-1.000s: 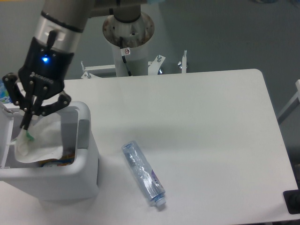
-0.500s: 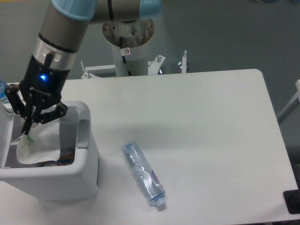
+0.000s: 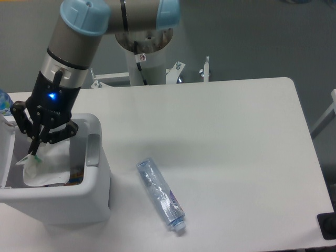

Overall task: Place the trash in the trash can
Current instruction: 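Lower the tissue into the bin and open the gripper, then move the open gripper to the cap end of the plastic bottle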

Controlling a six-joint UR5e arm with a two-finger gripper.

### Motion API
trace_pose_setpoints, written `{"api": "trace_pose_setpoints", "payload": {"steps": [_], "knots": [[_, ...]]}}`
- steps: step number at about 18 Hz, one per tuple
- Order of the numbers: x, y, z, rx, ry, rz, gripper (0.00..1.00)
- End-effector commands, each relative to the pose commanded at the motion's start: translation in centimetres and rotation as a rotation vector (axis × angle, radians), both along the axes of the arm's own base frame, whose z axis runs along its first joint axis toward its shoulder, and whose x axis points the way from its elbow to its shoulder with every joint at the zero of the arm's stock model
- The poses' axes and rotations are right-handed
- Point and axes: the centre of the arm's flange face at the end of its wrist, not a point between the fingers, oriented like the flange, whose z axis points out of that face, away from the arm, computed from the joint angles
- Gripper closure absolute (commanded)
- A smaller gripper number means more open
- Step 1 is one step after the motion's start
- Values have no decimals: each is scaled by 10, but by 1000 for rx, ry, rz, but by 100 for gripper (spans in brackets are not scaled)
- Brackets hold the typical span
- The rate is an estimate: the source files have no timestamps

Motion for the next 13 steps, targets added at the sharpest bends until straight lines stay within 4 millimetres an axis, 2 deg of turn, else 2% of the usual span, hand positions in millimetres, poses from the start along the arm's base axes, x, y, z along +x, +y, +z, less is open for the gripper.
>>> {"api": "trace_pose_setpoints", "payload": {"steps": [3,6,8,10,13], "knots": [[-3,-3,2,-11,32,20,0],[-16,-7,9,-30,75,73,0],[-43,-15,24,-15,92,127,0],[-59,-19,29,-19,99,183,0],[-111,-40,40,-50,135,363,0]]}}
